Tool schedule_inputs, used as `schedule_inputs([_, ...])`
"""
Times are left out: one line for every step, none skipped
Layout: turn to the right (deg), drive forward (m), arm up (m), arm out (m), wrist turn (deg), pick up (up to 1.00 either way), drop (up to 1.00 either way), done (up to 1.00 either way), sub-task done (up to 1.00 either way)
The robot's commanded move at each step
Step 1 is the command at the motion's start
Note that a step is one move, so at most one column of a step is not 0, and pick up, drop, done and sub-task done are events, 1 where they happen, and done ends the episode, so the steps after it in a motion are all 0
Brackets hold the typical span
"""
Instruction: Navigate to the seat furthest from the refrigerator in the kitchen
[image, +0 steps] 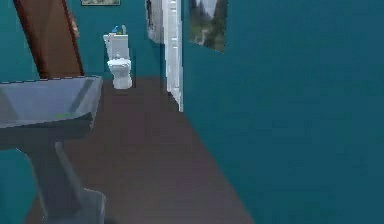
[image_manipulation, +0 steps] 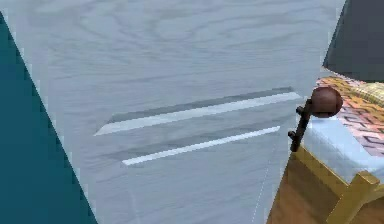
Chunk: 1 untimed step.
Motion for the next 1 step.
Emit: schedule_inputs([0.0, 0.80, 0.00, 0.00, 0.0, 0.00, 0.00, 0.00, 0.00])
